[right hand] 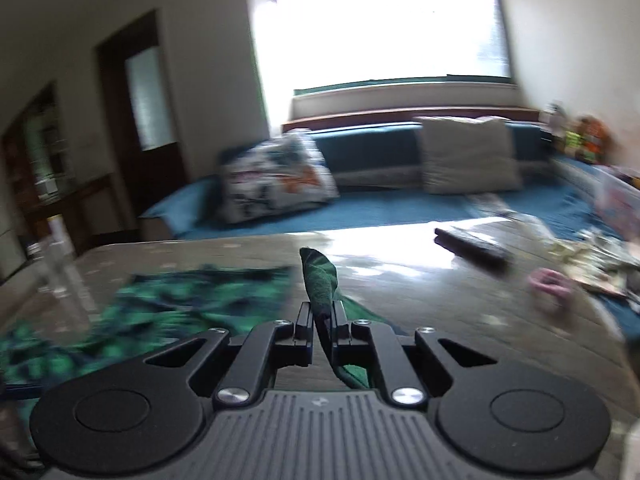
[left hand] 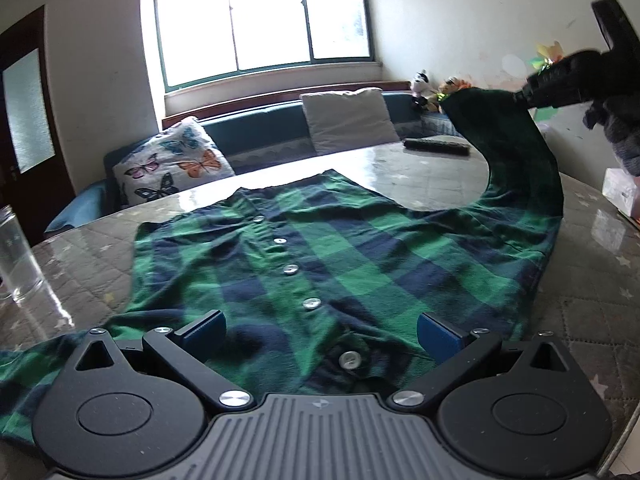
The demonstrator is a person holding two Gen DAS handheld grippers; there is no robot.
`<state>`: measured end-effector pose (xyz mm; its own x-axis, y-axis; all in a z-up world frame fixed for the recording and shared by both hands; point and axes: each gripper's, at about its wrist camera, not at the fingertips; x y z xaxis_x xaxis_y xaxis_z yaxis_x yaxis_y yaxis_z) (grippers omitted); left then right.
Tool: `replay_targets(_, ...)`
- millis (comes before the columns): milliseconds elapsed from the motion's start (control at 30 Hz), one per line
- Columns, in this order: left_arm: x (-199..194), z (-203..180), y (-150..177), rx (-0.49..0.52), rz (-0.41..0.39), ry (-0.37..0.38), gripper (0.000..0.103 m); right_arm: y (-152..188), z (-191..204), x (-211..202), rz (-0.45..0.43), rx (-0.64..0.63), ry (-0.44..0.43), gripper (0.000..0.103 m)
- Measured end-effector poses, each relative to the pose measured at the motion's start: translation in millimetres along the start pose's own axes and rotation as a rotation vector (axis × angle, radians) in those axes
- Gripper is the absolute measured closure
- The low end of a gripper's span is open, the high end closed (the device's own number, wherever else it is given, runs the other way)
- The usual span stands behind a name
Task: Fold clothes
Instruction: 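Grasp the shirt side with the right gripper and fold it over the buttons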
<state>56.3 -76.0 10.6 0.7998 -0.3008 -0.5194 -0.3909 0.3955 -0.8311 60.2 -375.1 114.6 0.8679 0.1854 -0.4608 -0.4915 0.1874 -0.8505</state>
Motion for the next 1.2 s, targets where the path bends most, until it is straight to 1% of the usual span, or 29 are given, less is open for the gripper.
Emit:
replay_targets(167,-10.5,15.7,8.7,-0.045,-0.009,-0.033,0.0,-2.3,72.0,4.8,0.015,-0.09,-0.162,0.096)
replay_targets(333,-22.8,30.5,19.7,-0.085,-0.015,-0.067,0.0,2.2,137.8,20.4,0.06,-0.161,-0.301,0.096)
replay_targets(467,-31.5,40.4,29.0,-0.108,-0.013,-0.093,0.0,15.6,180.1,34.9,0.12,-0.201,-0.389,0.096)
replay_targets(567,-34.3,46.0,34.9,-0.124,-0.005,-0.107,0.0,30.0,201.1,39.6,0.164,-0.23,-0.443,0.095)
replay_targets(667,-34.8,48.5,38.3,-0.131,0.004,-0.113,0.0,41.4,216.3,40.2,0.198,-0.267,-0.493,0.084)
replay_targets(700,-34.5,48.8,38.6,-0.132,0.005,-0.114,0.0,43.9,217.7,38.0,0.202,-0.275,-0.506,0.074)
replay_targets(733,-34.3,48.9,38.8,-0.131,0.005,-0.114,0.0,44.7,216.9,34.0,0.197,-0.285,-0.514,0.071)
replay_targets(767,-34.2,48.9,38.8,-0.131,0.006,-0.116,0.0,45.2,215.7,29.7,0.192,-0.294,-0.52,0.071)
replay_targets(833,-33.9,49.1,38.0,-0.134,0.004,-0.12,0.0,44.1,208.1,20.3,0.18,-0.307,-0.512,0.066)
replay_targets(1100,-28.5,50.3,34.3,-0.156,0.008,-0.121,0.001,72.4,137.8,7.7,0.273,-0.303,-0.326,0.064)
replay_targets(1200,-21.8,53.9,35.0,-0.168,0.027,-0.116,0.006,83.2,112.0,3.2,0.307,-0.299,-0.258,0.064)
Point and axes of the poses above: each gripper's, at about its wrist camera, not at the fingertips, and x roughly the way its jaws point, z to its left, y to its underside, and after that the axes turned 6 degrees about x, right-handed
